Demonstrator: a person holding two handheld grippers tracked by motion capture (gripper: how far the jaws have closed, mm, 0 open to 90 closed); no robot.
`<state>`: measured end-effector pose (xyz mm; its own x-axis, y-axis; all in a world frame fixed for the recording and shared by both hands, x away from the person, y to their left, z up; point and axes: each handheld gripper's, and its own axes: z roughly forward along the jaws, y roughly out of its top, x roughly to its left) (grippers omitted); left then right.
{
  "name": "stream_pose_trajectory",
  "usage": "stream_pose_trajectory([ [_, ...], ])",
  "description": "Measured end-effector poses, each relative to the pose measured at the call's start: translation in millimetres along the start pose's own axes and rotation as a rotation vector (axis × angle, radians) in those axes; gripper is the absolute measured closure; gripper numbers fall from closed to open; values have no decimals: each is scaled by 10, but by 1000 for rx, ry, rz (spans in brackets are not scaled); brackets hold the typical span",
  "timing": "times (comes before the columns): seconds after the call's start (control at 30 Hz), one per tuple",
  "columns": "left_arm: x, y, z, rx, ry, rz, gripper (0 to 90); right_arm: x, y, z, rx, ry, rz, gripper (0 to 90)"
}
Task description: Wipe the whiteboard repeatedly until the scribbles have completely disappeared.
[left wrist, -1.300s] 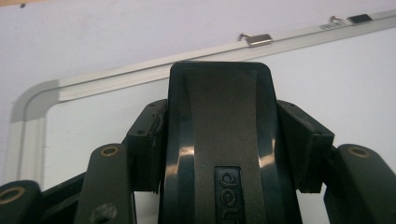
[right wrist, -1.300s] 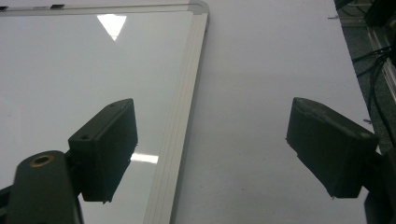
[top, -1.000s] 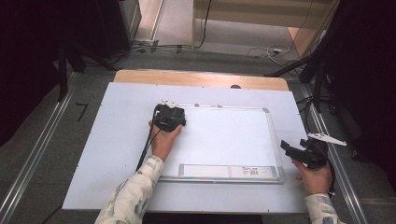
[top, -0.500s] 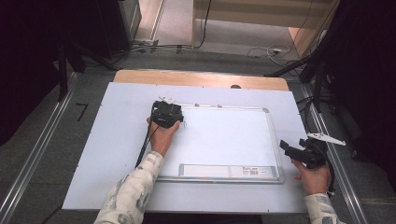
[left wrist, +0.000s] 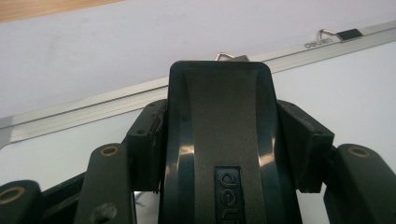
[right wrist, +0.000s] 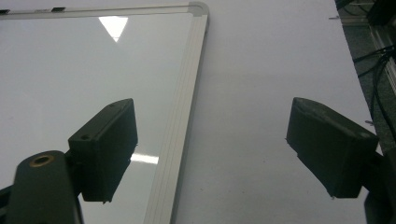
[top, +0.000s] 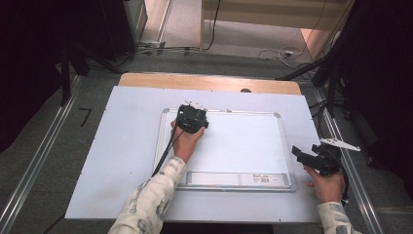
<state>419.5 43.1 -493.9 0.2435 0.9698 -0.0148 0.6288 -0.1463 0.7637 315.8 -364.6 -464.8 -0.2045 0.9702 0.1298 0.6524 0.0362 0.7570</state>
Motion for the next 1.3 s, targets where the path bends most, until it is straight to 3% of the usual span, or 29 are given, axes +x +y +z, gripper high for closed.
stream_pose_trajectory([
  [0.13, 39, 8, 5, 3, -19, 4, 410, 5, 0, 1, 1, -1, -1, 150],
  [0.43, 382, -24, -43, 6, 25, -38, 409, -24, -22, -17, 4, -5, 8, 150],
  [0.6, 462, -129, -161, 9, 30, -34, 409, -9, -22, -20, 2, -7, 2, 150],
  [0.8, 386, -231, -282, 23, 23, -26, 409, 15, -12, -17, -1, -7, -5, 150],
  [1.13, -36, -241, -282, 25, -38, 18, 409, 26, -11, -17, 3, -8, -2, 150],
  [1.3, -57, -177, -214, 29, -47, 12, 408, 25, -8, -10, 2, -4, -8, 150],
])
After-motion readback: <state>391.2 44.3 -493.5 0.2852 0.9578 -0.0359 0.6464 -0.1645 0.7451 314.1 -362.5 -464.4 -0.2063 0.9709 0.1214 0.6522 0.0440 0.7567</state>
